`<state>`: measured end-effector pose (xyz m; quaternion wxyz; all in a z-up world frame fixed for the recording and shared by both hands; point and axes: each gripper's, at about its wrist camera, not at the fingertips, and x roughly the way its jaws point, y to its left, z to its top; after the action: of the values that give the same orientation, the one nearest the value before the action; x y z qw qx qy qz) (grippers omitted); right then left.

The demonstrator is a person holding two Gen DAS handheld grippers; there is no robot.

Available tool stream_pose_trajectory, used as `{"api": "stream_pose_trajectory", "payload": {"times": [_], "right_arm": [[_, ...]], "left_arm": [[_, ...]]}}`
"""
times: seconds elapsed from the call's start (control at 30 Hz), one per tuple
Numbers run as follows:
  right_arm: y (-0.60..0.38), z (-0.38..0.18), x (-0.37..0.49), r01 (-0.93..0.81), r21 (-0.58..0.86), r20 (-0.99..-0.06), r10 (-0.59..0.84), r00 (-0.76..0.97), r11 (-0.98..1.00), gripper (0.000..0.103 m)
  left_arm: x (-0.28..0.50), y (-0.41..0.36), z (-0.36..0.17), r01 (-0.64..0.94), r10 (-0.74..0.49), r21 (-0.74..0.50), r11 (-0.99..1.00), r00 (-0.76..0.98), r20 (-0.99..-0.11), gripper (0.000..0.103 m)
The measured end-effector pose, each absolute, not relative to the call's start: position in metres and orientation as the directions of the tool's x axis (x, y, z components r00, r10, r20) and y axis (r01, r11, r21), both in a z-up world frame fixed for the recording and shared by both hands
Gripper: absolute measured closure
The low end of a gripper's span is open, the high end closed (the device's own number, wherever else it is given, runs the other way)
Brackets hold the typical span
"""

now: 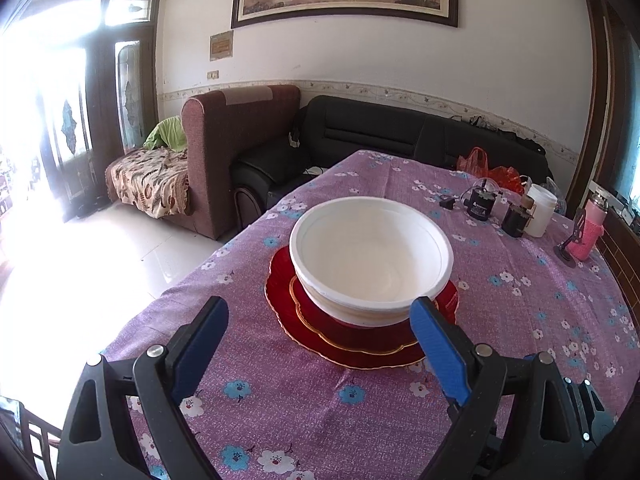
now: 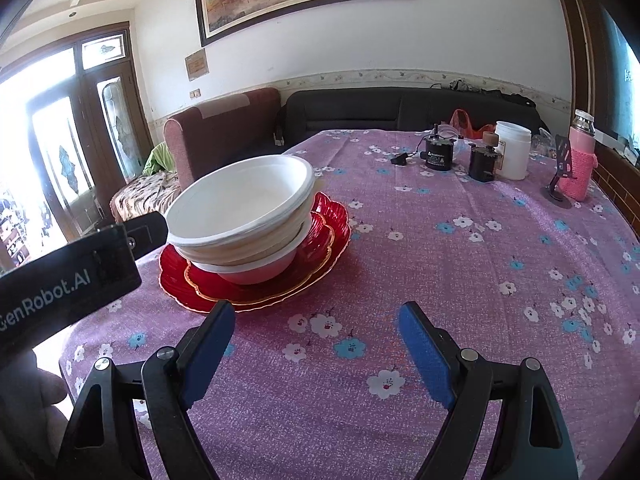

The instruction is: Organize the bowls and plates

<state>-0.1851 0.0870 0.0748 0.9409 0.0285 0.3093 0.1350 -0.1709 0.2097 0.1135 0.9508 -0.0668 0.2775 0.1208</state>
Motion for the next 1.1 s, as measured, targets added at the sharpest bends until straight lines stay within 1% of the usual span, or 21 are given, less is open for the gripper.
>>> {"api": "stream_pose_trajectory", "payload": {"times": [0.07,0.1,0.13,0.2,0.27,0.3,0.37,0.47,0.7,1.1], "right_arm": [[0.085,0.077,-0.19,-0.241,0.14,-0.566,0.277,0.777,0.96,0.015],[0.084,0.079,-0.193,-0.242,0.14,-0.56,0.278,0.781,0.96,0.015],[0.082,0.08,-0.196,-0.243,0.14,-0.554,0.279,0.785,0.96,0.015],[0.079,0.083,-0.2,-0.248,0.139,-0.544,0.283,0.79,0.959,0.014],[0.077,0.084,-0.202,-0.252,0.137,-0.538,0.285,0.793,0.958,0.014],[0.076,0.085,-0.204,-0.253,0.137,-0.536,0.286,0.794,0.958,0.014],[0.075,0.086,-0.205,-0.257,0.142,-0.535,0.292,0.793,0.956,0.014],[0.075,0.088,-0.207,-0.261,0.128,-0.529,0.289,0.798,0.957,0.014],[0.081,0.092,-0.211,-0.281,0.118,-0.522,0.301,0.798,0.952,0.014],[0.111,0.085,-0.206,-0.334,0.046,-0.571,0.299,0.765,0.942,0.014]], "left_arm": [[-0.18,0.206,0.124,-0.296,0.231,-0.053,0.954,0.834,-0.502,0.009],[-0.186,0.205,0.13,-0.31,0.249,-0.053,0.949,0.842,-0.478,0.003],[-0.194,0.203,0.137,-0.324,0.268,-0.057,0.944,0.857,-0.441,0.0],[-0.207,0.199,0.148,-0.317,0.269,-0.07,0.946,0.886,-0.378,0.0],[-0.213,0.195,0.152,-0.311,0.269,-0.065,0.948,0.894,-0.358,0.0],[-0.212,0.192,0.152,-0.31,0.272,-0.048,0.95,0.89,-0.367,0.0],[-0.205,0.188,0.148,-0.281,0.248,-0.02,0.96,0.876,-0.413,0.0],[-0.195,0.191,0.14,-0.279,0.229,-0.034,0.96,0.845,-0.482,0.0],[-0.196,0.198,0.14,-0.294,0.235,-0.046,0.955,0.84,-0.489,0.0],[-0.183,0.211,0.126,-0.305,0.224,-0.062,0.95,0.807,-0.546,0.0]]}}
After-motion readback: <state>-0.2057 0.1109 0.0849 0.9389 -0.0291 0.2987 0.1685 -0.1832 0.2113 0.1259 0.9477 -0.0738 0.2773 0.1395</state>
